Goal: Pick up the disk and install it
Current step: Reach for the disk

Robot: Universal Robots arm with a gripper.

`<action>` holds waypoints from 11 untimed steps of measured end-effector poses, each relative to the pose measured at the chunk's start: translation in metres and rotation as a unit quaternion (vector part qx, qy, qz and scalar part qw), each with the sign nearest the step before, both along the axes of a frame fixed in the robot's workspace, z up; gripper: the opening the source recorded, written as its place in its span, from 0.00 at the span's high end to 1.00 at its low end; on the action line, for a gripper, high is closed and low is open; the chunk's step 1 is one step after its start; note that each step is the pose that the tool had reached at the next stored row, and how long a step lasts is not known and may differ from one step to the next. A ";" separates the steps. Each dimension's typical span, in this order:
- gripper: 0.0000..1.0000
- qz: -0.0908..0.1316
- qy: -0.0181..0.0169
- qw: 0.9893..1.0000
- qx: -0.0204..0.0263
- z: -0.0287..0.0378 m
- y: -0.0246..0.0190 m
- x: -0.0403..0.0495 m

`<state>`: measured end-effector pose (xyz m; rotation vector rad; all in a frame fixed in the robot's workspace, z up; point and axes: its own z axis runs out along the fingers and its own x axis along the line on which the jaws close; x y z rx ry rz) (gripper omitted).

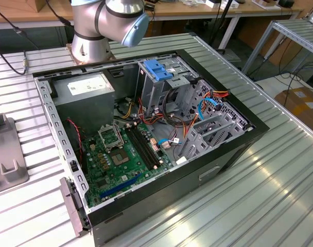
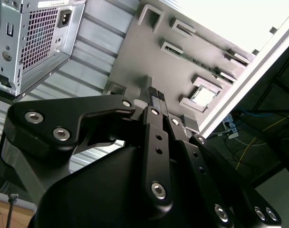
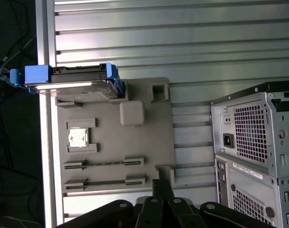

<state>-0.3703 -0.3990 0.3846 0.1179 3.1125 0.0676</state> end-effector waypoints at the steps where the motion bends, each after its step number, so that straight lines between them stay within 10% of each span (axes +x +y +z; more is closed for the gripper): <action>1: 0.90 0.000 0.000 1.000 0.000 -0.0003 0.0000 -0.0004; 11: 0.90 0.000 0.000 1.000 0.000 -0.0016 0.0000 -0.0032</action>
